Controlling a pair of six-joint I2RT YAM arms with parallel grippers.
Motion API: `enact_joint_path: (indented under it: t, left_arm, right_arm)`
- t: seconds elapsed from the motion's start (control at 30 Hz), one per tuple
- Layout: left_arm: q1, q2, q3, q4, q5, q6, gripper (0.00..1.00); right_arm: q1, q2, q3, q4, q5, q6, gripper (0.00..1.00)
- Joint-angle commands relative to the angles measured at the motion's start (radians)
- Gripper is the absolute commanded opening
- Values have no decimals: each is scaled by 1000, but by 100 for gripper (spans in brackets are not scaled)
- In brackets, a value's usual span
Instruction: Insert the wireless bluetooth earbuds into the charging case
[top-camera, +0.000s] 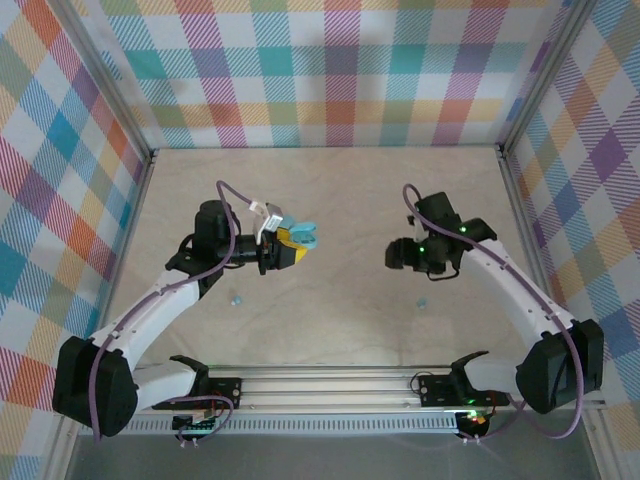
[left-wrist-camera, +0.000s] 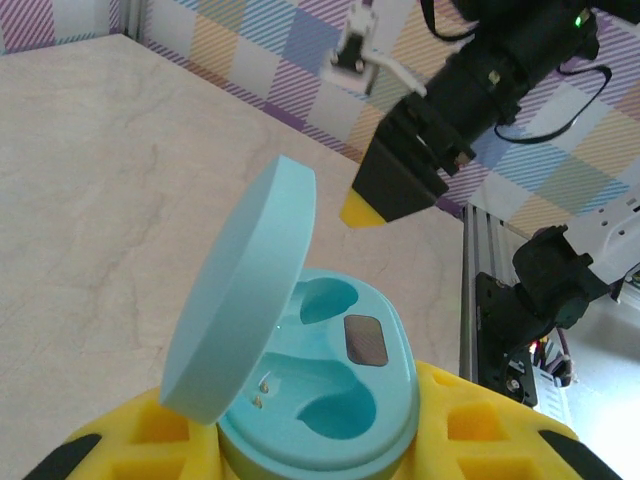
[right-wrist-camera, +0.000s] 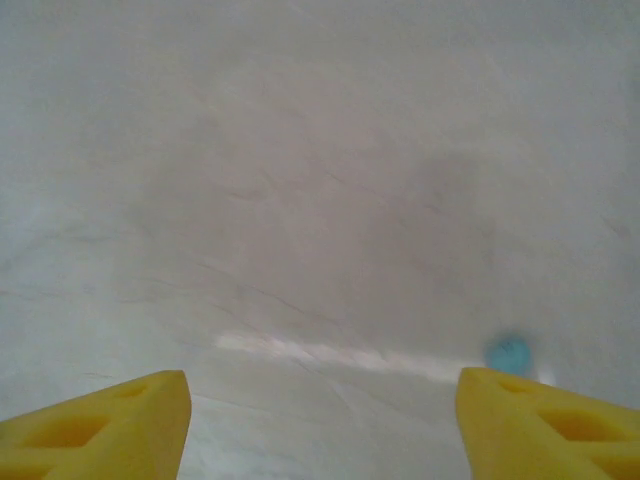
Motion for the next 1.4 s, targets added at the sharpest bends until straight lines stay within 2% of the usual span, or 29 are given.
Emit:
enact_joint_path:
  t: [0.0, 0.17, 0.27, 0.5, 0.7, 1.17, 1.37]
  left_arm:
    - [13, 11, 45, 4, 39, 10, 0]
    - [16, 11, 48, 1, 49, 14, 0]
    - [18, 1, 48, -11, 47, 20, 0]
    - [21, -20, 48, -38, 42, 37, 0]
    - [22, -34, 46, -49, 40, 44, 0]
    - [22, -50, 42, -49, 47, 43, 0]
    - [22, -64, 36, -52, 47, 49, 0]
  right_arm:
    - [-96, -14, -99, -75, 8, 47, 62]
    - [-137, 61, -172, -13, -13, 57, 48]
    - [-137, 126, -189, 35, -53, 70, 45]
    - [-137, 242, -196, 80, -67, 56, 45]
    - [-137, 237, -209, 76, -42, 53, 48]
    - [-137, 258, -210, 65, 5, 31, 39]
    - [-137, 295, -210, 85, -13, 24, 37]
